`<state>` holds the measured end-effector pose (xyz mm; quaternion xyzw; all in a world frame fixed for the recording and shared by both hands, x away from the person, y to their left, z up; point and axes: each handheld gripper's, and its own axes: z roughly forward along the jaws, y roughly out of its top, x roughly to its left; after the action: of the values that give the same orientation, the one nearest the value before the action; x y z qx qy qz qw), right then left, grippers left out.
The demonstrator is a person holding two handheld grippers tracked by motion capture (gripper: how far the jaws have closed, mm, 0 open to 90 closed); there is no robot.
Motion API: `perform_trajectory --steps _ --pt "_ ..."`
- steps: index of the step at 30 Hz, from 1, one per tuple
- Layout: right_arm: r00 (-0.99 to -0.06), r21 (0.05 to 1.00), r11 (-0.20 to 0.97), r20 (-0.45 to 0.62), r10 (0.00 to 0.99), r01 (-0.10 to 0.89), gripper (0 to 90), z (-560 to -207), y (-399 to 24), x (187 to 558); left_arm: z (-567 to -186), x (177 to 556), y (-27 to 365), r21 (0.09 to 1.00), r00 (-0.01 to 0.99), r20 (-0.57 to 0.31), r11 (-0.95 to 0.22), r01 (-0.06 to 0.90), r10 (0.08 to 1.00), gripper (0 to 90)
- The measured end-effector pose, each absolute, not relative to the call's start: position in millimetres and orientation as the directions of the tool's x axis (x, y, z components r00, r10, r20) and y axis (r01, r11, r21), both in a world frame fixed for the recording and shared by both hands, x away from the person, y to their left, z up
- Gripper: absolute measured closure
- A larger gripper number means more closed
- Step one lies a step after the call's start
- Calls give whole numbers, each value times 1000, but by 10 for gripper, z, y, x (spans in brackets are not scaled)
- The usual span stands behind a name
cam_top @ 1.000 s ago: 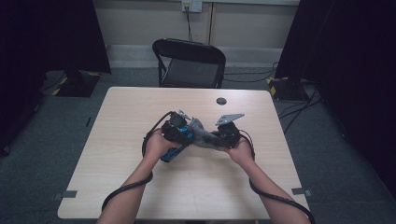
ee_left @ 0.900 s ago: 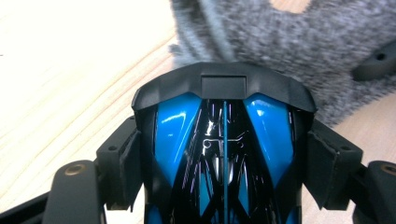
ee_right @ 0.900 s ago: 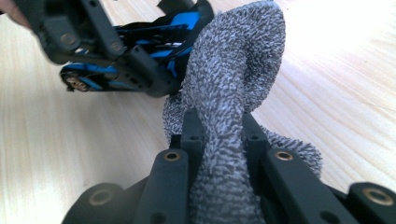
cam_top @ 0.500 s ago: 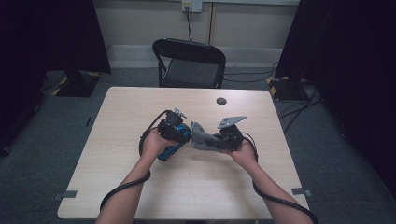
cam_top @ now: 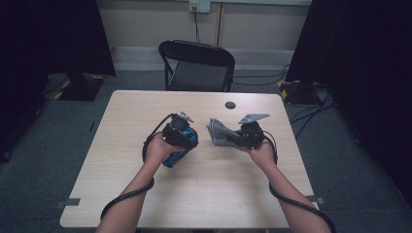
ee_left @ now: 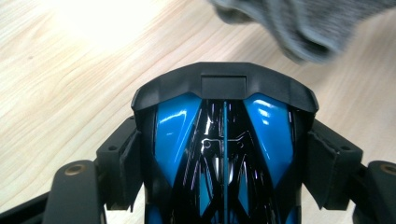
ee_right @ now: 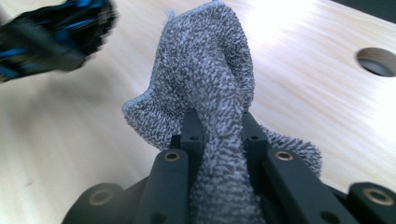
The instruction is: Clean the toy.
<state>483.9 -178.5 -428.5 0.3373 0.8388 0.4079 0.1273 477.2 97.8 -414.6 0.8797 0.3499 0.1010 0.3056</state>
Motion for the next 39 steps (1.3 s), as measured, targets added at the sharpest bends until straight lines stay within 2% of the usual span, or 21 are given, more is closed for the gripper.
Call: perform_trajectory --steps 7,27,39 --pt "-715 769 426 57 697 477 772 -4271 -1714 4957 -4110 4727 864 618 758 -41 -580 531 651 256" --pt "-720 768 436 47 692 469 771 -4197 -1338 5054 -4116 4604 636 620 810 -57 -615 487 584 256" --pt "-772 777 452 68 632 439 771 -4196 -1187 4967 -4206 4680 661 589 785 -53 -615 524 617 256"
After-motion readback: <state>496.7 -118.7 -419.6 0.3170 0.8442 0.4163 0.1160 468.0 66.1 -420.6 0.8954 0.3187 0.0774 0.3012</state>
